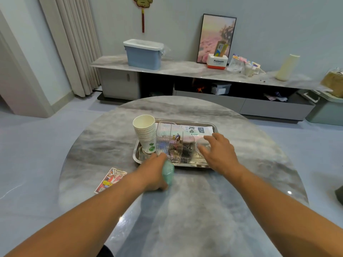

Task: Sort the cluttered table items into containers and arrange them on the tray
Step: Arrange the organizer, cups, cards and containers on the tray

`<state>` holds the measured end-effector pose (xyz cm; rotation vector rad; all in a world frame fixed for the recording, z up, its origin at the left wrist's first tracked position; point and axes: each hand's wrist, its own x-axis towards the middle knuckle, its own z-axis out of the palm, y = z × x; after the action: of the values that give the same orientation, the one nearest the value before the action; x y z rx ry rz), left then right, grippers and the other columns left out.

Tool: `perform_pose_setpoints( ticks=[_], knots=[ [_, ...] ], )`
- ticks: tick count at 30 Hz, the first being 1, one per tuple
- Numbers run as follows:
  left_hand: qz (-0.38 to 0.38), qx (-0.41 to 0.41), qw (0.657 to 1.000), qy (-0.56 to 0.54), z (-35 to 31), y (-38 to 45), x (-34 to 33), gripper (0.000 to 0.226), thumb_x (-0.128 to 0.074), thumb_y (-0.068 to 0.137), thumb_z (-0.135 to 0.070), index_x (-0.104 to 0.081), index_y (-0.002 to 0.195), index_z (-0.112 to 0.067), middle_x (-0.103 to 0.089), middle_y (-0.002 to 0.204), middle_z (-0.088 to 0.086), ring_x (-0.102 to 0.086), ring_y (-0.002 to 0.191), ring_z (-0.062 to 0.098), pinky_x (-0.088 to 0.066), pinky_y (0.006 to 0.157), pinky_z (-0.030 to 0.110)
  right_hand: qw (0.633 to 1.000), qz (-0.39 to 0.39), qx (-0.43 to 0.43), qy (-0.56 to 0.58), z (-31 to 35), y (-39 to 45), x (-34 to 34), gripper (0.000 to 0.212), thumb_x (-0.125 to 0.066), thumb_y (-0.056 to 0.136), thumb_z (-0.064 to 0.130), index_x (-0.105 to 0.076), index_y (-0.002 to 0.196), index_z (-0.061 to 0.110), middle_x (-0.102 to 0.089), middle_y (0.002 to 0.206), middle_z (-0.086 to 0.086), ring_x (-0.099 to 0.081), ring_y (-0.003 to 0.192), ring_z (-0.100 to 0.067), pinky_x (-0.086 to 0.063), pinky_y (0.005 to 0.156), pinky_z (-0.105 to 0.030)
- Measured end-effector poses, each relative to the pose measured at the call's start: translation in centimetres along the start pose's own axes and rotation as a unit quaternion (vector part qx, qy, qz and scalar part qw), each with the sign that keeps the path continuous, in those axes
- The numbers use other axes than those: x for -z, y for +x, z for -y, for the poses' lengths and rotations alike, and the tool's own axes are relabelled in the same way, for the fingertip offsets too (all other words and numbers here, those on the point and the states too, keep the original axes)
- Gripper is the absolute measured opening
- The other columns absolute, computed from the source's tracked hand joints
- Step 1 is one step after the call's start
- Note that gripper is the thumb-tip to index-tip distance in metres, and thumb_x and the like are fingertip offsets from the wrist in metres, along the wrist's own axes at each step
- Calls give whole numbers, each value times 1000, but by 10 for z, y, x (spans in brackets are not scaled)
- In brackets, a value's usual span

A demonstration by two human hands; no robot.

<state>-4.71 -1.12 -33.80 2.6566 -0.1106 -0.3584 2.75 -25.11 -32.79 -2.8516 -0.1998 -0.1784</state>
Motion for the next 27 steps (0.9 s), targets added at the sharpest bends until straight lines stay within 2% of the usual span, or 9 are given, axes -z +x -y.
perform_pose_setpoints(
  ticks=[2, 4, 7, 9, 12, 15, 18, 22, 27],
  knots=[
    [-37, -6, 997, -71, -6, 2, -10, 90, -96, 54, -35, -41, 125, -29, -50, 123, -2, -53, 109, 22, -48, 92, 36, 991, -85, 26, 96, 16, -15, 3, 31, -52, 98, 48, -71, 109, 26, -64, 117, 1, -58, 106, -20, -44, 89, -37],
    [-60, -9, 987, -148, -11, 3, -17, 89, -99, 51, -32, -40, 119, -30, -53, 115, -6, -55, 101, 16, -47, 77, 27, 983, -26, 55, 174, 33, -30, 7, 30, -55, 94, 53, -69, 89, 27, -67, 91, 10, -62, 82, -11, -48, 74, -34],
    [-46, -30, 958, -281, -15, 4, -28, 70, -93, 61, -12, -41, 107, -27, -59, 104, 0, -57, 84, 9, -50, 54, 19, 967, 153, 84, 185, 48, -49, 3, 53, -65, 76, 66, -65, 121, 37, -68, 112, 12, -64, 98, -8, -55, 87, -38],
    [-26, -29, 953, -302, -15, 2, -30, 60, -83, 69, 0, -42, 106, -23, -61, 100, 5, -57, 79, 12, -52, 53, 22, 965, 190, 84, 161, 48, -57, -3, 77, -76, 70, 57, -48, 141, 43, -59, 130, 6, -61, 114, -14, -52, 96, -40],
    [-10, 2, 969, -247, -7, 0, -22, 49, -74, 73, 5, -48, 101, -25, -60, 95, 4, -56, 79, 17, -54, 67, 38, 969, 170, 72, 163, 42, -66, -14, 85, -79, 73, 43, -34, 145, 51, -51, 139, 7, -55, 123, -17, -49, 101, -40],
    [-82, 76, 994, -10, 8, -7, 4, 35, -76, 79, -18, -50, 100, -28, -61, 103, -1, -60, 89, 20, -50, 72, 35, 970, 146, 54, 188, 37, -69, -18, 83, -79, 70, 45, -35, 140, 54, -51, 136, 12, -56, 119, -15, -49, 99, -39],
    [-67, 174, 966, 180, 27, -13, 25, 51, -74, 78, -33, -48, 121, -26, -57, 123, 3, -59, 112, 26, -43, 78, 34, 969, 132, 45, 205, 36, -66, -16, 83, -76, 65, 50, -36, 138, 55, -51, 132, 14, -56, 113, -14, -52, 95, -39],
    [-11, 294, 939, 180, 58, -20, 36, 79, -86, 62, -42, -46, 128, -23, -50, 129, 4, -53, 122, 27, -44, 89, 38, 974, 142, 59, 165, 36, -68, -17, 79, -75, 69, 51, -31, 133, 59, -49, 132, 11, -57, 112, -16, -52, 93, -38],
    [47, 338, 933, 112, 74, -27, 33, 111, -97, 50, -40, -34, 138, -14, -49, 131, 13, -58, 115, 34, -53, 78, 39, 975, 139, 52, 163, 40, -69, -22, 78, -78, 70, 52, -30, 131, 60, -49, 132, 12, -57, 112, -16, -51, 91, -36]
  ],
)
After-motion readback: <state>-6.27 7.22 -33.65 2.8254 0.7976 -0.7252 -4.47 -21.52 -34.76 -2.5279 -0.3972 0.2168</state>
